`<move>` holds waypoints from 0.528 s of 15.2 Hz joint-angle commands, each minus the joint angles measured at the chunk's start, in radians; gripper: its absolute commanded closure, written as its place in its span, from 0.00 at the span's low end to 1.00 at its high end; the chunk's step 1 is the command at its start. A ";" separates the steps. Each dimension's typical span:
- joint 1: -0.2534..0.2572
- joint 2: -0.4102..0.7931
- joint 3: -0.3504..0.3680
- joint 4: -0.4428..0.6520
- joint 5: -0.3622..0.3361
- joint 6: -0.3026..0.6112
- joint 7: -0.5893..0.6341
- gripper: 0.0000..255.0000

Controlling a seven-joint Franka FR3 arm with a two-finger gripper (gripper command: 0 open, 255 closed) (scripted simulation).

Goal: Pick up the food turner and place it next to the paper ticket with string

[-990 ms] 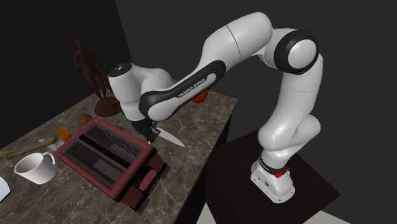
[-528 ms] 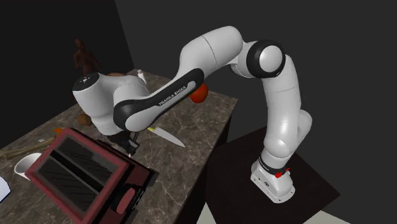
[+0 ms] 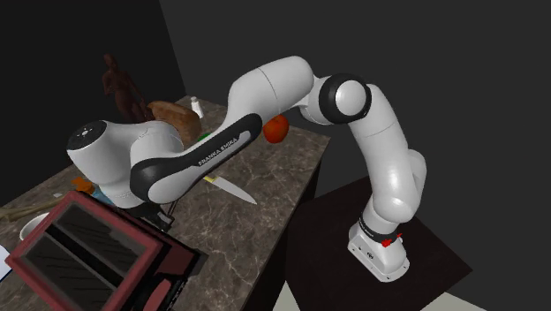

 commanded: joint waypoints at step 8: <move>0.002 0.044 -0.028 -0.065 -0.039 0.090 0.027 1.00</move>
